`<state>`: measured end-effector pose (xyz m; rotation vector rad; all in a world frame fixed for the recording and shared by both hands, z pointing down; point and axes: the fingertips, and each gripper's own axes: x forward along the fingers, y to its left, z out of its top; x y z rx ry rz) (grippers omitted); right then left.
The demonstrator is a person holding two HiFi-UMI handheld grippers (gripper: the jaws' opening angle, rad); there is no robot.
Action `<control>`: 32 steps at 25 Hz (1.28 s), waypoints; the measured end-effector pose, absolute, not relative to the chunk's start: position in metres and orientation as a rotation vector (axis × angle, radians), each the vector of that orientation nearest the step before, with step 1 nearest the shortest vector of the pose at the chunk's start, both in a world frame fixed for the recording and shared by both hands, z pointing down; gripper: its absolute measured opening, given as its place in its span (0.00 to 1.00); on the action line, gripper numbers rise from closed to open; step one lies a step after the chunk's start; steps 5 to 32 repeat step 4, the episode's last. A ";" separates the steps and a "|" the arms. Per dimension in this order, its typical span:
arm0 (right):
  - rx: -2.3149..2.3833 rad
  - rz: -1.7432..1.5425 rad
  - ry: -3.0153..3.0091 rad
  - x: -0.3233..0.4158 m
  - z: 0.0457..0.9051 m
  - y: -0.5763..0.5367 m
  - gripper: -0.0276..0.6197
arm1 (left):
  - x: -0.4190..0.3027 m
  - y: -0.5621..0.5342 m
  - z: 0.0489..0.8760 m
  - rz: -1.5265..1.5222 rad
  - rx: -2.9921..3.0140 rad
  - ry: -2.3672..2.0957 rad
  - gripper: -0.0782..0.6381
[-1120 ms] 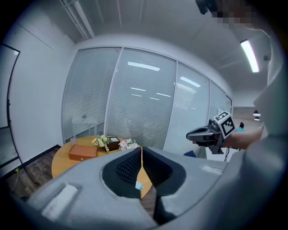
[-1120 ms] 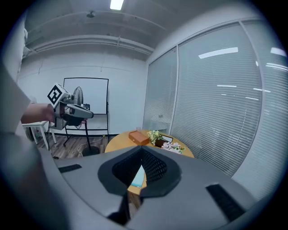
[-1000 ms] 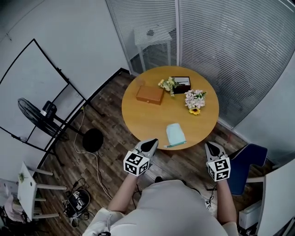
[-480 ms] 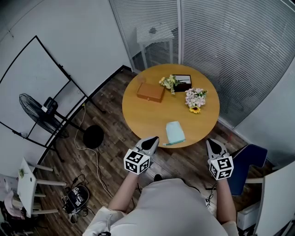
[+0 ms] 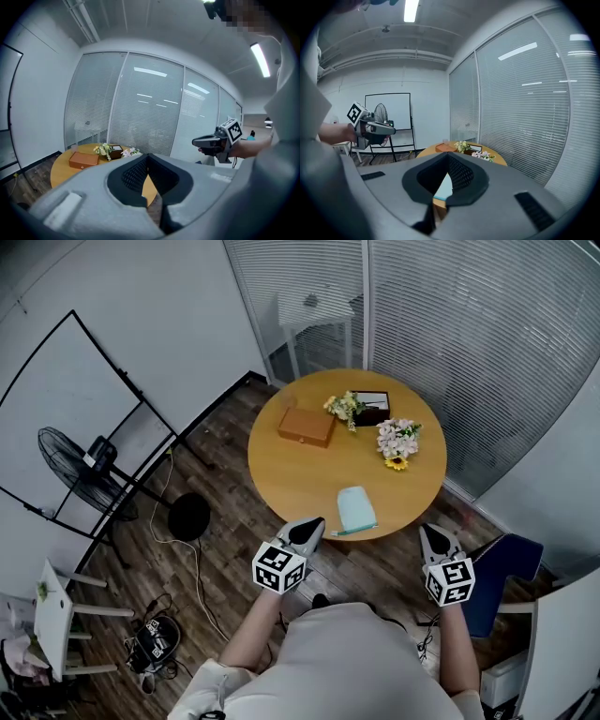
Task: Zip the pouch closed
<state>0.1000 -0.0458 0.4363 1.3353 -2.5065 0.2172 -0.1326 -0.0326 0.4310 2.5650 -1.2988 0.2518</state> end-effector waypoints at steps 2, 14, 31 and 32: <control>1.335 0.213 -2.510 0.099 0.434 -0.048 0.05 | -0.133 -0.034 0.430 0.259 2.569 -1.302 0.13; 1.335 0.210 -2.513 0.099 0.431 -0.049 0.05 | -0.133 -0.035 0.428 0.269 2.575 -1.307 0.13; 1.335 0.210 -2.513 0.099 0.431 -0.049 0.05 | -0.133 -0.035 0.428 0.269 2.575 -1.307 0.13; 1.335 0.210 -2.513 0.099 0.431 -0.049 0.05 | -0.133 -0.035 0.428 0.269 2.575 -1.307 0.13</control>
